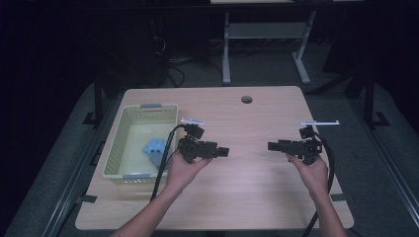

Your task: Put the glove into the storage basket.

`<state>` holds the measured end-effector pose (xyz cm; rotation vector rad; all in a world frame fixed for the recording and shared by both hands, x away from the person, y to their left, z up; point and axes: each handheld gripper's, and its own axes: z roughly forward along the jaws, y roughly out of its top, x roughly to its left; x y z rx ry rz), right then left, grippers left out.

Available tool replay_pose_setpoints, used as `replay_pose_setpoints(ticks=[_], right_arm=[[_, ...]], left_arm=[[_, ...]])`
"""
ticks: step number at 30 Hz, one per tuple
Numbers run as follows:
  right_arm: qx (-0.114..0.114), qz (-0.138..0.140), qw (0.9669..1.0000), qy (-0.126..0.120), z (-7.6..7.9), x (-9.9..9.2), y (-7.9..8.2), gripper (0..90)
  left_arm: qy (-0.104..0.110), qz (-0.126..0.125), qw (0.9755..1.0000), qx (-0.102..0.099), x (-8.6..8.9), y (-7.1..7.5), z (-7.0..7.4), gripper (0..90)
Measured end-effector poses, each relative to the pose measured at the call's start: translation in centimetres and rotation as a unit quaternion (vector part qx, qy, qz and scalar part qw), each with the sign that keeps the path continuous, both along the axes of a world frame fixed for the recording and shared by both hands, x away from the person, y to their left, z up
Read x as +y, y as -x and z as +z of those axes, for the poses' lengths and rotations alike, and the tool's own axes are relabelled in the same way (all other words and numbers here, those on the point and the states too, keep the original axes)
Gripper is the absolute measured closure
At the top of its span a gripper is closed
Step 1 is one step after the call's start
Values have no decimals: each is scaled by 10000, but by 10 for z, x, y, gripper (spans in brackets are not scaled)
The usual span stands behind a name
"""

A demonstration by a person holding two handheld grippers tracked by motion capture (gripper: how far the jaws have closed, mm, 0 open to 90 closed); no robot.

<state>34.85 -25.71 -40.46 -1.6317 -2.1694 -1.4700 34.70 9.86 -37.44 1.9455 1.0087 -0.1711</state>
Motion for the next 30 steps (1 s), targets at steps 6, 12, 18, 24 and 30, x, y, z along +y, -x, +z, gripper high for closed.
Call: replay_pose_setpoints(ticks=[6, 12, 18, 24, 30], right_arm=[[112, -57, 9999, 47, -9, -8, 5, 312], [126, -104, 9999, 41, -18, -16, 10, 313], [213, -80, 9997, 78, -26, -19, 17, 311], [251, -32, 9996, 124, -32, -20, 24, 309], [256, 36, 9995, 182, -36, -21, 32, 302]], left_arm=[[-10, -51, 10000, 13, -5, 4, -9, 354], [-10, -92, 10000, 14, -11, 7, -16, 344], [8, -132, 9999, -8, -16, 12, -22, 335], [-29, -184, 9998, -72, -19, 18, -29, 333], [-46, -230, 9996, -125, -18, 26, -36, 330]])
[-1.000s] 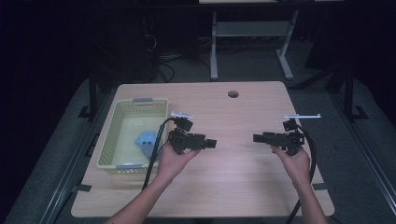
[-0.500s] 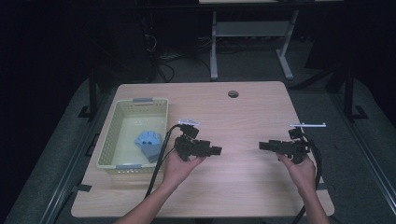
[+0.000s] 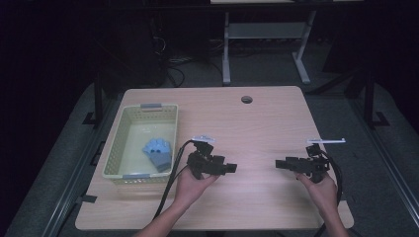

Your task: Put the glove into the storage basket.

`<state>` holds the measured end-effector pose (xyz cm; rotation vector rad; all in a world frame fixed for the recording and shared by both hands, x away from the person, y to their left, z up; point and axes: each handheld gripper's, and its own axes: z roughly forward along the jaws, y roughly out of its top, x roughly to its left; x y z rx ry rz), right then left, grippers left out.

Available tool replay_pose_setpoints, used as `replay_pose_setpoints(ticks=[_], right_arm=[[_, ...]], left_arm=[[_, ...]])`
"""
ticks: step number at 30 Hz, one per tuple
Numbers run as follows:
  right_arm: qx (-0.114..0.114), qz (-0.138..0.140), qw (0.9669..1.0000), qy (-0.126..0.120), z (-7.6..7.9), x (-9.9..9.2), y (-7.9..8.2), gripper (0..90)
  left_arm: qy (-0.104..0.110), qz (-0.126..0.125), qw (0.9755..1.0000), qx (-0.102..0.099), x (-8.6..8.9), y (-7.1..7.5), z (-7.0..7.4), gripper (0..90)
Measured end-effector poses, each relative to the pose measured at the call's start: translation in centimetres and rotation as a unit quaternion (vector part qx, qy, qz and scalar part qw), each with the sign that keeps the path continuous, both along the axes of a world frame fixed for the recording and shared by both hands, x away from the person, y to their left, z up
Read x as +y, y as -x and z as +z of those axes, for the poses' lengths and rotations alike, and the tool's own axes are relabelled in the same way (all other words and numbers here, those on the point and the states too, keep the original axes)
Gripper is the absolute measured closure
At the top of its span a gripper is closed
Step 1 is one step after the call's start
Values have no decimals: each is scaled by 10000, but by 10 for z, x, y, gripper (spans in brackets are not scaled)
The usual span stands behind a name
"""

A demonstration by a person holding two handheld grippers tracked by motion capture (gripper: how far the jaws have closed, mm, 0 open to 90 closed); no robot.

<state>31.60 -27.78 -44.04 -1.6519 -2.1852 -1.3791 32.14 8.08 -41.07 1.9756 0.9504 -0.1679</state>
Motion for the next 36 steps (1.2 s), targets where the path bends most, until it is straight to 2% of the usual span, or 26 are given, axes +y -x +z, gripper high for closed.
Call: replay_pose_setpoints(ticks=[18, 25, 28, 30, 32, 36], right_arm=[[-7, 141, 9999, 48, -11, 0, 22, 283], [-28, 216, 9998, -12, -21, 4, 31, 273], [-25, 320, 9995, 53, -24, 8, 35, 269], [-16, 351, 9994, -8, -24, 11, 38, 268], [-57, 377, 9992, -97, -25, 15, 39, 267], [-237, 494, 9985, -84, -22, 24, 43, 261]], left_arm=[[-143, -199, 9995, -204, -2, 24, -20, 308], [-225, -271, 9990, -284, 2, 38, -33, 300], [-205, -276, 9988, -348, 5, 45, -37, 299], [-346, -348, 9980, -389, 5, 52, -43, 299], [-461, -430, 9970, -448, 6, 62, -49, 299], [-417, -516, 9971, -382, 9, 67, -51, 298]])
